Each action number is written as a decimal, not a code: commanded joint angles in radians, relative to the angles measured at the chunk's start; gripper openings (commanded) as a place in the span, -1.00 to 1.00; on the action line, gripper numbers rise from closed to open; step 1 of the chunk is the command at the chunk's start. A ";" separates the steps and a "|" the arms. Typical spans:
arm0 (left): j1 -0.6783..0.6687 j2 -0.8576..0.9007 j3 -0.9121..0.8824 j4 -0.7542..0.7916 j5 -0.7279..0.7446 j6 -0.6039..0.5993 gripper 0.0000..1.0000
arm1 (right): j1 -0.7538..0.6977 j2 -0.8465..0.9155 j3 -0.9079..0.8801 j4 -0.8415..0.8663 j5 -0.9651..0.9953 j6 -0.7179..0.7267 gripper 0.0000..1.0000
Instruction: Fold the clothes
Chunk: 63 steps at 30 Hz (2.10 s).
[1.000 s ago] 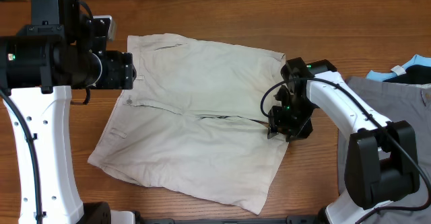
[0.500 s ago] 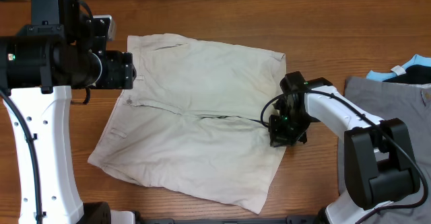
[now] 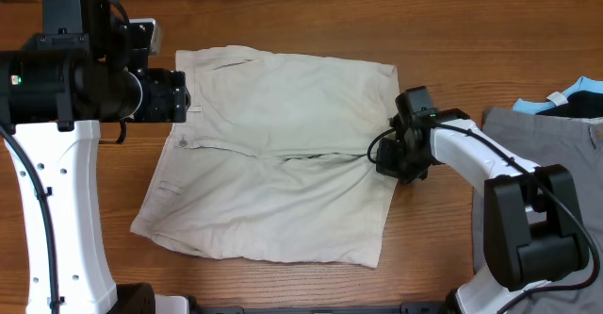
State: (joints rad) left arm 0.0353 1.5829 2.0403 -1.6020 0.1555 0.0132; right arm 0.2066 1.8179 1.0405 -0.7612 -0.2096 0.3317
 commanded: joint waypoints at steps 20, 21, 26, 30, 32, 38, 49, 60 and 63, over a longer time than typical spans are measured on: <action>0.004 -0.001 -0.005 0.006 -0.081 0.002 0.61 | -0.302 -0.177 0.193 -0.311 -0.209 -0.179 0.04; 0.004 -0.001 -0.005 0.006 -0.081 0.002 0.61 | -0.302 -0.211 0.193 -0.335 -0.204 -0.179 0.04; 0.004 -0.001 -0.005 -0.018 -0.036 0.001 0.75 | -0.301 -0.419 0.192 -0.451 -0.192 -0.174 0.14; 0.004 -0.001 -0.005 -0.068 -0.031 0.001 0.82 | -0.301 -0.614 0.191 -0.540 -0.125 -0.114 0.24; 0.004 -0.001 -0.005 -0.075 -0.030 -0.004 0.81 | -0.301 -0.685 0.187 -0.603 -0.085 -0.056 0.32; 0.003 -0.001 -0.115 -0.053 -0.025 -0.038 0.83 | -0.301 -0.788 0.045 -0.657 -0.088 0.042 0.36; 0.005 -0.001 -0.640 0.136 -0.009 -0.089 0.84 | -0.301 -0.663 -0.430 -0.446 -0.291 0.111 -0.13; 0.074 -0.001 -0.890 0.297 -0.001 -0.126 0.88 | -0.300 -0.604 -0.560 -0.279 -0.208 0.205 0.11; 0.119 -0.001 -0.904 0.294 -0.001 -0.121 0.89 | -0.300 -0.604 -0.603 -0.251 -0.212 0.216 0.07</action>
State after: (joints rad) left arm 0.1196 1.5860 1.1500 -1.3113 0.1413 -0.0849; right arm -0.0967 1.2129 0.4671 -1.0260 -0.4320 0.5098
